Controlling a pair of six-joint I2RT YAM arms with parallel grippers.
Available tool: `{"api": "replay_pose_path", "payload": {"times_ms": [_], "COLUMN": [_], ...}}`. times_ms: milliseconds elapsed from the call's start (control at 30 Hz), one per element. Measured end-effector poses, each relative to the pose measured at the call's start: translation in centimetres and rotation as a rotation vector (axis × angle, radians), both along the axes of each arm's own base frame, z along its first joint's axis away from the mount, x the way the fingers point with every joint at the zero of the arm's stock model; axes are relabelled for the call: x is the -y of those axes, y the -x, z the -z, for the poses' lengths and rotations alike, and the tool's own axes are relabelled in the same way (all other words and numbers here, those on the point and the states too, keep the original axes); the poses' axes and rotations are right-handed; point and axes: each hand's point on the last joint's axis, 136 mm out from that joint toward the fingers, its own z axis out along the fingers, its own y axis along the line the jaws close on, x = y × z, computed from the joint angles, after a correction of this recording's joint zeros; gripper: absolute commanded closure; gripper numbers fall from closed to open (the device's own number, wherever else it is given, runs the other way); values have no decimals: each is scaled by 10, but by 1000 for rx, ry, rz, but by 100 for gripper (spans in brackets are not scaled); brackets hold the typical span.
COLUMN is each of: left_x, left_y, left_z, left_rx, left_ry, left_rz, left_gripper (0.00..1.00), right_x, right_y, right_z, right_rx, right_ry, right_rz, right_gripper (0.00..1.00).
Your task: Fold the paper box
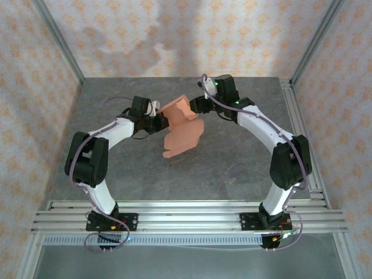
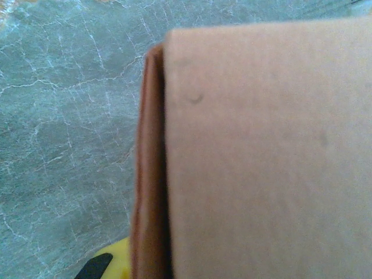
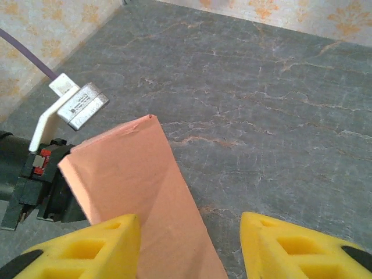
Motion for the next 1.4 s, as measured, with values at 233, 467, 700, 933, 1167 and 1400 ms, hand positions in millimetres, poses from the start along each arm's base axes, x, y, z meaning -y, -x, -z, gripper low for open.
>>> {"api": "replay_pose_path", "payload": {"times_ms": [233, 467, 700, 933, 1167, 1400], "left_x": [0, 1, 0, 0, -3, -3], "left_y": [0, 0, 1, 1, 3, 3], "left_z": [0, 0, 1, 1, 4, 5], "left_rx": [0, 0, -5, -5, -20, -25], "left_ry": [1, 3, -1, -1, -12, -15], "left_rz": [1, 2, 0, -1, -8, -9], "left_gripper": [100, 100, 100, 100, 100, 100], "right_x": [-9, -16, -24, -32, -32, -28], "right_y": [11, 17, 19, 16, 2, -3], "right_z": [-18, -14, 10, 6, 19, 25], "right_rx": [29, 10, -42, 5, 71, 126], "right_ry": [-69, -84, -44, 29, 183, 296], "right_rz": [-75, -123, -156, -154, -98, -44], "right_gripper": [50, 67, 65, 67, 67, 74]}}
